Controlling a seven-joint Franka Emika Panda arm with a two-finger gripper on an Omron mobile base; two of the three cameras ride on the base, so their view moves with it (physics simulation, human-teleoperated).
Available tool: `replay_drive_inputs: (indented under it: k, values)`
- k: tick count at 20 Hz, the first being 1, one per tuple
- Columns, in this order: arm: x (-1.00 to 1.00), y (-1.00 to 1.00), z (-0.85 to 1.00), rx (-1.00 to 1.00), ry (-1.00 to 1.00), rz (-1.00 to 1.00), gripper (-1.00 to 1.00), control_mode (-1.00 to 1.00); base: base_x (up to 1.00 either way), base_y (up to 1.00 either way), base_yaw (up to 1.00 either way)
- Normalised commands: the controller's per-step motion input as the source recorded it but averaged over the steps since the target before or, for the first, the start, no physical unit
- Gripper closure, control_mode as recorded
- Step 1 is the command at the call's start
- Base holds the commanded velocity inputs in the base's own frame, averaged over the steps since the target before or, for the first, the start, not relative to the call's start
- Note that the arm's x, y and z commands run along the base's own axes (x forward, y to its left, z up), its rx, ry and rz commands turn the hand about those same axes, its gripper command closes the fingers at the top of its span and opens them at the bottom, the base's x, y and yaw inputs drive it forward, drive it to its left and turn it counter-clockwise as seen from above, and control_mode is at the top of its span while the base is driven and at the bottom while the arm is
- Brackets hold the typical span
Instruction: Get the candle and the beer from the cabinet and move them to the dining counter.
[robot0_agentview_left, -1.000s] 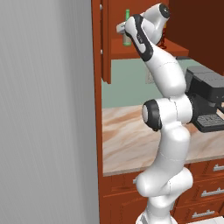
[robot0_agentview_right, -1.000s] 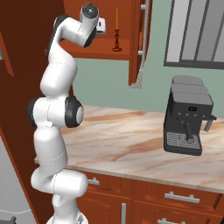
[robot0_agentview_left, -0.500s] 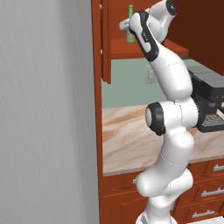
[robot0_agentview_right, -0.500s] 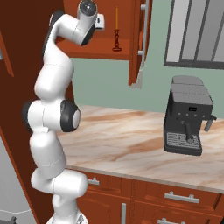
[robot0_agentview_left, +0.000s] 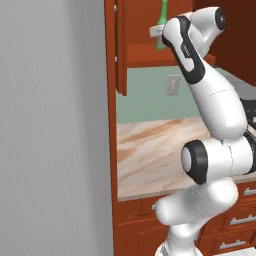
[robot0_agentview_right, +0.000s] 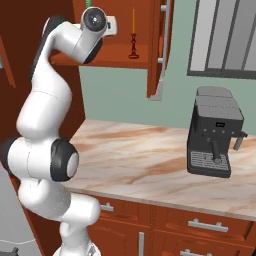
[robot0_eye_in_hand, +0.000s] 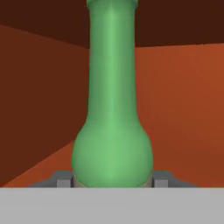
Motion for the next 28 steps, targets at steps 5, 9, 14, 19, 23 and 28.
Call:
replay_drive_inputs:
  k: [5,9,14,19,23,28]
  values:
    - [-1.0,-0.09,-0.02,-0.01,-0.15,0.0,1.0,-1.0,0.0,0.0,0.0]
    - [-1.0,-0.14,-0.02,0.0,-0.12,0.0,1.0,-1.0,0.0,0.0,0.0]
    - [-1.0,-0.14,-0.12,0.0,-0.05,0.0,1.0,-1.0,0.0,0.0,0.0]
    - [-0.95,-0.03,-0.31,-0.01,0.0,0.0,1.0,-1.0,0.0,0.0,0.0]
    - [-0.7,0.0,-0.37,-0.04,0.04,0.01,1.0,-1.0,0.0,0.0,0.0]
    - [-0.62,0.0,-0.29,-0.03,0.03,0.01,1.0,-1.0,0.0,0.0,0.0]
